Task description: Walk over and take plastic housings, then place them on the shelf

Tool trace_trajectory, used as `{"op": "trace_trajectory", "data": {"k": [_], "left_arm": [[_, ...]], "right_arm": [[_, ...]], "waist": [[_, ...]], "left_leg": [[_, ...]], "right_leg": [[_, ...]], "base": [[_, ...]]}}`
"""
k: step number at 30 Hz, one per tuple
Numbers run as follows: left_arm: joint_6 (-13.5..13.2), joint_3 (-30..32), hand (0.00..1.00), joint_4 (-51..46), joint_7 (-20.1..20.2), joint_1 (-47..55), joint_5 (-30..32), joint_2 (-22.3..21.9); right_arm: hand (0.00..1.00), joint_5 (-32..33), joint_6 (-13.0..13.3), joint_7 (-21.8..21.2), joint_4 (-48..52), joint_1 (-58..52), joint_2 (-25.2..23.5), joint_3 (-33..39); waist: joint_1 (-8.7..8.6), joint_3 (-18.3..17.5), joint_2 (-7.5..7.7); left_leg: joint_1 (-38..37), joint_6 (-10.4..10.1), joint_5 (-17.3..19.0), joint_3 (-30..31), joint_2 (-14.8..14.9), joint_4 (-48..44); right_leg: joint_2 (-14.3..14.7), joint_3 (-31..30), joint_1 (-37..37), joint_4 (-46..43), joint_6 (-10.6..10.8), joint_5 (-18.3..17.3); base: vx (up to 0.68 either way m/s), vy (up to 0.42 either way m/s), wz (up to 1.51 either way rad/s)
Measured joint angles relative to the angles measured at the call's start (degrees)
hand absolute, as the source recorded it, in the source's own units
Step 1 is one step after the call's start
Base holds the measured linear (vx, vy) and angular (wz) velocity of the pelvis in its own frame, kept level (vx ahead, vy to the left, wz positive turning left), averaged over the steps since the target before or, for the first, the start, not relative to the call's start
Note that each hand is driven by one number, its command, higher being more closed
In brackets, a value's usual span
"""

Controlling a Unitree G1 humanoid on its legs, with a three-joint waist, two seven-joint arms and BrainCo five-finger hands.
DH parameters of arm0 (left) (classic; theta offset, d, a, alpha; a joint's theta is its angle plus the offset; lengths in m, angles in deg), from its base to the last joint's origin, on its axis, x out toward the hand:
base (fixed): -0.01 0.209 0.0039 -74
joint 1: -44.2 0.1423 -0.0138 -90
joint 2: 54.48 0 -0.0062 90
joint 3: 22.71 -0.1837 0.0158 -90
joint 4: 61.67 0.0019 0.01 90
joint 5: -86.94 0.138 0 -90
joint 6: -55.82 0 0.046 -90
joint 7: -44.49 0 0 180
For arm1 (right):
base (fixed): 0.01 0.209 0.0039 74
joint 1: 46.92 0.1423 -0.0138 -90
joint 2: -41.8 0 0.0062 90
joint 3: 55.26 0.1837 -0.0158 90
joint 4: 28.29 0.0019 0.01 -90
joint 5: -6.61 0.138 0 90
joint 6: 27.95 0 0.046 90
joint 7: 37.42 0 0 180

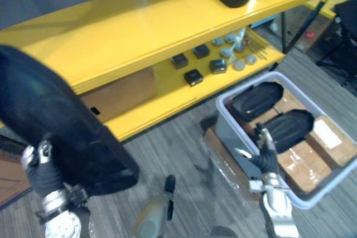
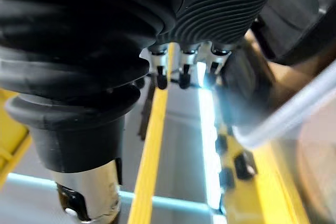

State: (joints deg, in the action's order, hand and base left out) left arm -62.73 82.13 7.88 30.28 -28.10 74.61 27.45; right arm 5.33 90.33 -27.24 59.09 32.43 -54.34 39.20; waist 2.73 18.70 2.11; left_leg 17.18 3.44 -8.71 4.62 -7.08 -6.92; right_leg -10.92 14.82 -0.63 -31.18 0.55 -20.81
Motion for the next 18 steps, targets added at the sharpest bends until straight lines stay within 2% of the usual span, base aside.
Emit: {"op": "trace_trajectory", "data": {"k": [2, 4, 6, 9, 12, 18], "left_arm": [[0.01, -0.10, 1.00, 0.06, -1.79, -0.74, 0.67, -0.04], [0.05, -0.28, 1.00, 0.01, -3.27, -0.98, 3.25, 0.47], [0.14, -0.50, 1.00, 0.01, -3.64, -1.61, 4.41, 0.48], [0.45, -0.43, 1.00, 0.01, -5.47, -2.27, 6.17, 0.54], [0.73, -0.27, 1.00, 0.01, -5.77, -2.53, 6.18, 0.71], [0.73, -0.19, 1.00, 0.13, -5.78, -5.51, 6.06, 1.92]], "right_arm": [[0.00, -1.64, 1.05, 1.31, -0.03, 4.31, 1.44, -0.10], [0.00, -2.31, 1.53, 2.54, -0.02, 8.18, 3.08, -0.84], [0.00, -2.31, 1.60, 2.57, -0.02, 9.79, 3.90, -1.37], [0.00, -2.38, 1.60, 2.48, -0.03, 10.01, 4.81, -2.25], [0.00, -3.55, 1.64, 2.56, -0.04, 12.53, 5.97, -4.06], [0.00, -7.57, 1.81, 5.00, -0.05, 18.26, 7.36, -5.38]], "waist": [[0.16, 2.06, -0.19], [1.22, 4.14, -0.60], [1.24, 5.38, -1.11], [1.34, 6.53, -0.94], [1.56, 6.72, -0.72], [2.98, 9.39, 0.16]], "left_leg": [[0.67, 0.14, 0.54, -2.17, 0.42, -0.71], [1.74, 0.10, 0.82, -5.13, 1.55, -0.77], [2.70, 0.11, 0.83, -5.82, 2.16, -1.11], [2.71, 0.11, 1.20, -6.90, 2.51, -1.41], [2.96, 0.13, 1.41, -7.18, 2.55, -1.65], [4.60, -0.37, 1.95, -5.64, 2.16, -2.76]], "right_leg": [[-0.09, -1.31, 0.81, 2.44, 1.24, 0.13], [-0.09, -1.33, 0.52, 7.25, 3.28, 0.05], [0.15, -1.27, 0.62, 9.66, 5.53, 0.86], [0.16, -1.77, 0.70, 10.49, 5.87, 1.07], [0.14, -2.16, 0.69, 11.46, 6.08, 1.49], [0.37, -0.66, 0.54, 11.54, 5.71, 1.35]], "base": [[-0.01, 0.006, -0.60], [0.00, -0.017, -0.69], [-0.02, -0.014, -0.34], [-0.01, 0.001, -0.14], [0.05, -0.010, -0.09], [0.04, -0.028, 0.13]]}}
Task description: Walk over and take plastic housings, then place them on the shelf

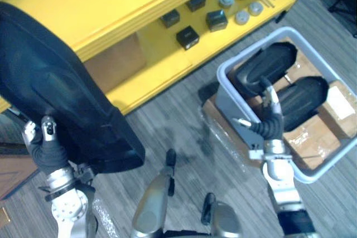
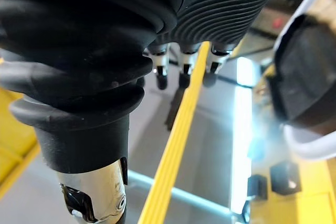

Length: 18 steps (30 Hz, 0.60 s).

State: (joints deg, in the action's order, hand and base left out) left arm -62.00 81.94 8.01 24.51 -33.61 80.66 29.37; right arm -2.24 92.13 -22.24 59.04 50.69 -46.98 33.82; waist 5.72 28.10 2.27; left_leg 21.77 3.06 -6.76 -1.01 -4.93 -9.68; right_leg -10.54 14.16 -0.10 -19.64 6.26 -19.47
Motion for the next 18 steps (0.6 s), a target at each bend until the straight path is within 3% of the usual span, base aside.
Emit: {"op": "trace_trajectory", "data": {"k": [4, 9, 11, 12, 13, 14, 15, 17, 18], "left_arm": [[-0.03, 0.04, 1.00, 0.95, -1.36, -0.93, 0.37, 1.02], [-0.76, 2.24, 1.00, 2.41, -4.72, -0.88, 2.50, 0.79], [-1.86, 5.00, 1.00, 2.17, -4.85, -1.30, 2.88, 0.86], [-2.15, 7.02, 1.00, 1.76, -5.32, -0.63, 2.87, 0.82], [-2.18, 8.30, 1.00, 1.70, -5.88, 0.73, 2.91, 0.43], [-2.06, 8.52, 1.00, 1.57, -6.00, 0.99, 2.91, 0.25], [-2.03, 9.12, 1.00, 0.79, -6.05, 1.85, 3.22, 0.25], [-1.92, 10.23, 1.00, -1.15, -5.78, 3.17, 5.10, 0.31], [-1.83, 10.19, 1.00, -2.25, -5.45, 3.88, 5.11, -0.02]], "right_arm": [[0.00, -2.26, 0.00, 1.38, -0.01, 2.19, 0.49, -0.39], [0.00, -1.42, 0.04, 3.41, 0.06, 2.57, 0.31, -0.13], [0.00, -0.94, 0.06, 4.87, 0.04, 2.57, -0.39, 0.73], [0.00, -0.95, 0.07, 5.94, 0.05, 2.27, -1.47, 1.90], [0.00, -0.98, 0.12, 7.43, 0.10, 1.30, -1.97, 3.04], [0.00, -0.98, 0.11, 7.87, 0.10, 0.70, -2.16, 3.75], [0.00, -1.01, 0.10, 8.67, 0.10, -0.32, -2.89, 5.29], [0.00, -0.99, 0.24, 8.63, 0.10, -1.15, -4.07, 8.01], [0.00, -0.97, 0.82, 8.39, 0.11, -1.92, -4.12, 9.51]], "waist": [[0.17, 0.05, 0.10], [1.19, 0.05, 0.11], [1.48, 0.08, 0.70], [1.65, 0.29, 1.27], [1.47, -0.26, 0.77], [1.21, -0.46, 0.81], [1.04, -0.79, 1.31], [0.33, -1.30, 1.81], [-0.17, -2.44, 1.78]], "left_leg": [[0.24, -0.20, 0.08, 1.51, -0.86, -0.96], [-1.00, -0.50, 3.06, 2.83, -2.88, -4.48], [-0.35, 0.52, 5.60, 1.59, -3.29, -8.53], [0.35, 2.78, 11.03, -1.24, -2.74, -16.63], [0.08, 1.53, 15.88, -1.66, -2.24, -19.63], [0.04, 1.98, 16.78, -0.81, -2.50, -20.60], [-0.53, 2.59, 18.08, 0.08, -2.99, -21.90], [-3.10, 2.79, 19.73, 2.50, -3.09, -22.36], [-4.82, 2.93, 20.56, 4.49, -3.09, -22.24]], "right_leg": [[-0.28, 1.83, -0.72, -1.14, -0.38, -0.49], [-1.42, 4.29, -4.40, -2.23, -0.84, -4.02], [-2.35, 5.94, -6.30, -1.54, -2.06, -5.54], [-2.53, 6.53, -8.10, -1.76, -2.66, -6.11], [-2.23, 5.76, -7.36, -8.57, -2.87, -5.72], [-2.96, 4.79, -5.50, -13.65, -4.03, -5.06], [-3.79, 2.49, -1.84, -22.51, -6.77, -2.08], [-3.60, -0.25, 0.86, -31.37, -6.72, 3.94], [-2.40, -1.48, 1.66, -32.51, -5.76, 1.58]], "base": [[0.05, -0.044, 0.27], [0.03, -0.040, 0.25], [0.06, 0.022, 0.30], [0.19, 0.017, 0.26], [0.22, 0.011, 0.34], [0.26, 0.025, 0.44], [0.20, 0.043, 0.41], [0.39, 0.021, 0.53], [0.35, -0.004, 0.60]]}}
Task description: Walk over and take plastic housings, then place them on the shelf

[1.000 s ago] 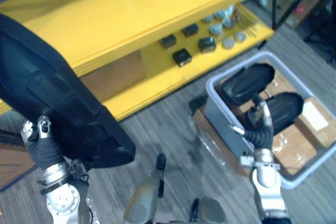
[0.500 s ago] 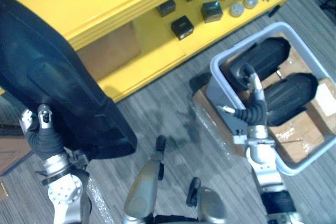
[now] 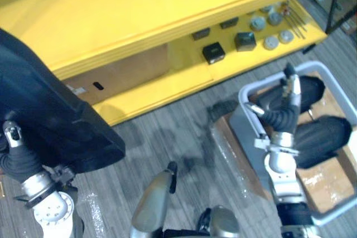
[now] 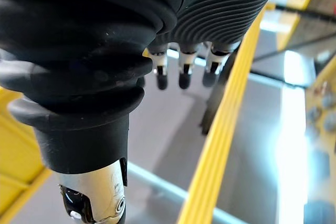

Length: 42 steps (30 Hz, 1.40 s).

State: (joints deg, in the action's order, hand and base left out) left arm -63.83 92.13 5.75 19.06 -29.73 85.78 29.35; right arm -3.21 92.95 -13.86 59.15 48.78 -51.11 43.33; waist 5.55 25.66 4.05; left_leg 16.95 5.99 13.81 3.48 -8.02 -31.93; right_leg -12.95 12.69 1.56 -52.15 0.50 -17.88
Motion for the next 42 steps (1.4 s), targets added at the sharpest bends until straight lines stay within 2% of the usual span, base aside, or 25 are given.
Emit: {"op": "trace_trajectory", "data": {"k": [1, 3, 6, 7, 8, 10, 11, 12, 13, 14, 15, 16, 18, 20, 22, 25, 27, 30, 34, 36, 37, 39, 40, 41, 42], "left_arm": [[0.02, 0.06, 1.00, -0.27, 0.29, 0.14, 0.01, -0.34], [0.46, 0.13, 1.00, -0.40, 1.92, -0.34, 0.02, -1.38], [1.81, 0.55, 1.00, -0.37, 3.91, -0.27, -0.49, -1.41], [1.96, 0.57, 1.00, -0.33, 4.22, -0.22, -0.60, -1.39], [2.18, 0.47, 1.00, -0.25, 4.48, -0.24, -0.69, -1.41], [2.25, -0.43, 1.00, 0.14, 4.85, -0.16, -1.43, -1.39], [2.25, -1.01, 1.00, 0.15, 5.17, -0.01, -1.76, -1.39], [2.25, -1.21, 1.00, 0.09, 5.47, 0.19, -1.80, -1.27], [2.29, -1.61, 1.00, 0.75, 5.38, 0.32, -1.66, -2.75], [2.53, -2.35, 1.00, 0.88, 5.30, 0.84, -1.68, -4.13], [2.57, -2.91, 1.00, 0.91, 5.18, 0.98, -1.68, -4.69], [2.65, -3.36, 1.00, 0.91, 5.04, 0.72, -1.14, -4.83], [3.01, -3.44, 1.00, 0.89, 5.00, -0.09, -1.07, -4.90], [3.17, -3.72, 1.00, 0.89, 5.05, -1.60, -0.73, -5.71], [3.22, -4.52, 1.00, 0.87, 5.04, -2.74, -0.35, -5.74], [3.55, -5.45, 1.00, 0.87, 5.16, -3.03, -0.16, -5.73], [3.99, -5.47, 1.00, 0.84, 5.45, -2.90, 0.21, -5.45], [5.45, -6.25, 1.00, 0.56, 6.80, -3.77, 0.62, -2.48], [10.31, -9.93, 1.00, 0.02, 8.79, -9.99, 2.27, 2.82], [15.93, -11.14, 1.00, 0.33, 10.25, -14.52, 1.36, 5.85], [17.91, -11.35, 1.00, 0.88, 10.49, -16.41, 1.32, 7.05], [22.87, -12.10, 1.00, 4.45, 10.01, -21.59, 1.40, 10.91], [24.32, -12.14, 1.00, 6.20, 9.97, -23.21, 1.09, 12.10], [26.98, -12.17, 1.00, 10.13, 9.51, -26.37, 1.01, 13.99], [27.97, -12.16, 1.00, 12.31, 9.10, -27.86, 1.01, 14.77]], "right_arm": [[0.00, 0.01, 0.25, -0.13, 0.04, -0.47, 0.01, 0.65], [0.00, 0.14, 0.35, -1.88, 1.33, -2.78, 0.07, 3.61], [0.00, 1.66, 1.63, -4.89, 2.60, -4.98, 0.33, 5.87], [0.00, 2.45, 1.89, -5.45, 2.63, -5.41, 0.33, 5.93], [0.00, 3.62, 2.02, -6.52, 3.31, -6.59, 0.32, 6.02], [0.00, 5.76, 2.37, -8.80, 5.52, -8.51, 0.28, 5.98], [0.00, 6.87, 2.37, -9.86, 6.81, -9.31, 0.14, 5.95], [0.00, 8.26, 2.34, -11.18, 7.80, -9.73, -0.08, 5.92], [0.00, 9.88, 2.20, -12.62, 7.71, -8.97, 0.72, 6.00], [0.00, 11.36, 1.95, -13.77, 7.86, -8.42, 1.28, 6.02], [0.00, 12.05, 1.87, -14.23, 7.81, -8.27, 1.60, 6.02], [0.00, 13.48, 1.68, -15.20, 6.98, -7.30, 1.76, 5.96], [0.00, 14.28, 1.36, -16.13, 6.34, -6.56, 1.93, 6.06], [0.00, 16.55, 0.83, -17.10, 6.91, -7.05, 1.89, 6.05], [0.00, 17.69, -0.37, -17.20, 8.28, -7.33, 1.66, 6.04], [0.00, 17.90, -0.40, -16.85, 9.71, -6.85, 0.89, 5.82], [0.00, 17.33, -0.41, -15.05, 10.27, -6.94, -0.21, 5.76], [0.00, 16.79, -0.59, -13.42, 10.79, -7.17, -0.34, 5.57], [0.00, 15.73, -2.76, -11.34, 11.20, -9.69, -0.35, 5.67], [0.00, 15.87, -4.41, -11.94, 11.81, -12.41, -0.57, 6.00], [0.00, 15.85, -4.87, -12.48, 12.08, -13.84, -0.73, 6.08], [0.00, 15.86, -5.03, -13.81, 12.42, -16.92, -1.32, 6.08], [0.00, 15.86, -5.13, -14.11, 12.61, -17.60, -1.46, 6.08], [0.00, 15.90, -5.23, -14.98, 13.16, -18.78, -1.67, 6.06], [0.00, 15.94, -5.29, -15.17, 13.39, -19.28, -1.71, 6.01]], "waist": [[-0.15, -0.91, -0.02], [-0.89, -4.05, -1.03], [-1.60, -7.09, -3.24], [-1.61, -7.78, -3.52], [-1.74, -9.03, -3.66], [-2.17, -10.11, -2.92], [-2.63, -10.62, -2.06], [-3.04, -11.50, -0.39], [-2.58, -12.00, -0.56], [-2.55, -12.53, -1.98], [-2.63, -12.86, -2.74], [-2.69, -12.95, -3.05], [-3.00, -12.70, -3.64], [-3.57, -12.15, -4.52], [-4.04, -11.95, -4.83], [-3.77, -11.75, -4.90], [-3.81, -11.65, -4.84], [-4.67, -11.62, -4.90], [-5.84, -11.55, -5.03], [-7.40, -11.43, -5.49], [-8.41, -11.46, -5.67], [-9.99, -11.53, -5.96], [-10.42, -11.54, -6.10], [-11.55, -11.37, -6.41], [-12.21, -11.34, -6.56]], "left_leg": [[-0.73, -0.15, 0.22, 0.83, 0.08, 0.41], [-4.42, -0.72, 0.59, 4.79, 0.92, 2.87], [-9.03, -2.46, 1.58, 7.68, 3.48, 4.78], [-9.70, -2.86, 1.80, 8.30, 3.87, 5.04], [-11.00, -3.63, 2.24, 9.20, 4.56, 5.89], [-11.97, -5.62, 3.41, 10.38, 4.85, 5.99], [-11.97, -6.58, 4.32, 10.25, 4.86, 5.80], [-11.82, -7.32, 5.42, 10.29, 4.23, 5.67], [-11.70, -8.42, 6.31, 10.59, 5.50, 4.82], [-10.57, -9.20, 6.59, 9.95, 7.52, 4.34], [-9.98, -9.38, 6.58, 9.90, 8.52, 4.71], [-10.67, -10.72, 4.91, 9.78, 9.75, 7.87], [-11.81, -11.27, 2.18, 7.61, 10.58, 12.06], [-13.12, -10.89, -0.03, 2.70, 11.40, 14.78], [-14.40, -10.42, -1.76, 0.82, 10.99, 16.91], [-14.95, -9.99, -2.54, 0.65, 10.19, 18.23], [-14.94, -9.60, -2.90, 0.58, 9.65, 18.47], [-15.03, -9.39, -3.03, -0.92, 9.46, 18.56], [-15.50, -9.16, -3.15, -3.78, 9.55, 18.99], [-16.99, -8.97, -3.32, -6.78, 9.45, 20.01], [-17.42, -8.94, -3.35, -7.54, 9.41, 20.33], [-18.91, -8.94, -3.37, -10.29, 9.56, 21.23], [-19.19, -8.96, -3.38, -11.01, 9.64, 21.61], [-19.87, -9.02, -3.43, -12.35, 9.75, 21.94], [-20.18, -9.02, -3.43, -12.93, 9.83, 22.07]], "right_leg": [[0.58, -0.40, 0.74, 0.62, 0.17, -0.95], [3.71, -2.07, 3.26, 8.60, 0.75, -3.62], [6.95, -6.11, 6.57, 19.81, 2.32, -3.04], [7.22, -6.92, 7.34, 21.82, 3.00, -2.39], [7.57, -8.41, 8.75, 25.64, 3.08, 0.11], [7.84, -10.26, 9.43, 29.85, 3.23, 5.18], [7.62, -10.53, 9.13, 30.11, 3.24, 7.42], [7.06, -10.63, 8.25, 31.45, 2.63, 10.80], [7.82, -9.69, 8.02, 31.99, 4.81, 11.14], [9.25, -8.07, 7.20, 33.85, 3.92, 11.52], [9.95, -7.22, 7.08, 34.76, 3.36, 11.82], [10.35, -5.92, 7.21, 35.43, 2.28, 12.05], [9.99, -4.56, 6.40, 36.42, 1.68, 12.43], [9.15, -2.52, 4.17, 37.31, 1.48, 12.37], [8.05, -1.06, 2.65, 37.60, 1.46, 12.31], [7.28, -1.04, 2.41, 37.70, 1.52, 12.28], [6.75, -1.08, 2.40, 37.77, 1.79, 12.45], [6.33, -1.78, 2.41, 38.07, 2.46, 12.90], [6.23, -3.70, 2.79, 38.64, 3.04, 13.41], [6.27, -6.38, 3.39, 38.63, 3.42, 14.03], [6.38, -7.23, 3.58, 38.69, 3.48, 14.13], [6.85, -9.68, 4.30, 38.52, 3.57, 14.23], [7.06, -10.37, 4.57, 38.46, 3.53, 14.29], [7.32, -11.39, 4.75, 38.39, 3.54, 14.36], [7.47, -11.87, 4.81, 38.34, 3.53, 14.36]], "base": [[0.34, -0.028, 0.64], [0.36, -0.058, 0.67], [0.27, -0.059, 0.52], [0.25, -0.079, 0.37], [0.24, -0.120, 0.48], [0.25, -0.225, 0.68], [0.17, -0.260, 0.91], [0.17, -0.308, 0.73], [0.17, -0.316, 0.57], [0.15, -0.299, 0.32], [0.10, -0.257, 0.47], [0.07, -0.189, 0.38], [0.09, -0.203, 0.42], [0.06, -0.118, 0.47], [0.00, -0.009, 0.43], [-0.05, 0.038, 0.12], [-0.07, 0.058, 0.03], [-0.04, 0.041, -0.06], [-0.02, 0.057, -0.23], [0.02, 0.060, -0.58], [0.03, 0.049, -0.55], [0.05, 0.044, -0.55], [0.05, 0.029, -0.60], [0.03, 0.008, -0.45], [0.03, 0.002, -0.55]]}}
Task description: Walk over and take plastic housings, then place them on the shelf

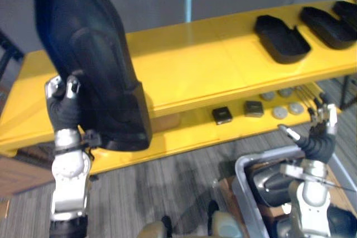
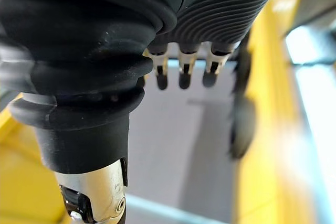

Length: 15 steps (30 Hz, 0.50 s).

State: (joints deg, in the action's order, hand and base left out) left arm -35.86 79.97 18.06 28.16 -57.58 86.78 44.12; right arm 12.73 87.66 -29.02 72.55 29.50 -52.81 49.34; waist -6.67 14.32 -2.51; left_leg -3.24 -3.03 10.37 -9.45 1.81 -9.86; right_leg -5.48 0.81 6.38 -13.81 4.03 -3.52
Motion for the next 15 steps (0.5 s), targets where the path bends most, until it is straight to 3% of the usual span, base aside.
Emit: {"op": "trace_trajectory", "data": {"k": [1, 3, 8, 15], "left_arm": [[2.82, 0.00, 1.00, 4.68, -1.43, -3.13, -0.31, 1.60], [5.07, 0.00, 1.00, 9.03, -2.68, -6.41, -2.22, 3.30], [12.08, 0.14, 1.00, 25.32, -10.12, -16.89, -7.92, 8.25], [17.23, 1.54, 1.00, 33.68, -21.59, -23.92, -9.06, 8.74]], "right_arm": [[0.00, 0.46, -0.21, -0.89, 0.32, -1.00, -0.02, -0.09], [0.00, 1.50, -0.48, -1.46, 0.68, -2.27, -0.03, -0.15], [0.00, 3.28, -0.83, -3.72, 4.21, -6.43, 0.19, -4.58], [0.00, 4.44, -1.91, -2.94, 7.33, -7.55, 2.34, -12.87]], "waist": [[-1.10, 0.05, -0.28], [-2.31, 0.01, -0.50], [-4.86, -0.02, -1.49], [-6.63, 0.55, -2.19]], "left_leg": [[-0.76, -0.02, -0.01, -1.23, 0.21, 0.29], [-0.77, -0.29, -0.17, -2.60, 0.36, 0.42], [-0.79, -0.89, -1.40, -6.57, 0.70, 1.41], [1.44, -0.83, -1.65, -9.52, 0.76, 1.51]], "right_leg": [[0.46, -1.22, 0.29, -0.33, -0.07, -0.05], [0.76, -2.23, 1.04, -0.82, -0.22, -0.15], [1.66, -4.64, 3.84, -2.87, -0.67, -0.43], [1.85, -5.93, 8.00, -4.98, -1.30, -1.28]], "base": [[0.01, -0.003, -0.48], [0.00, -0.009, -0.37], [-0.02, -0.034, -0.23], [-0.06, -0.020, -0.07]]}}
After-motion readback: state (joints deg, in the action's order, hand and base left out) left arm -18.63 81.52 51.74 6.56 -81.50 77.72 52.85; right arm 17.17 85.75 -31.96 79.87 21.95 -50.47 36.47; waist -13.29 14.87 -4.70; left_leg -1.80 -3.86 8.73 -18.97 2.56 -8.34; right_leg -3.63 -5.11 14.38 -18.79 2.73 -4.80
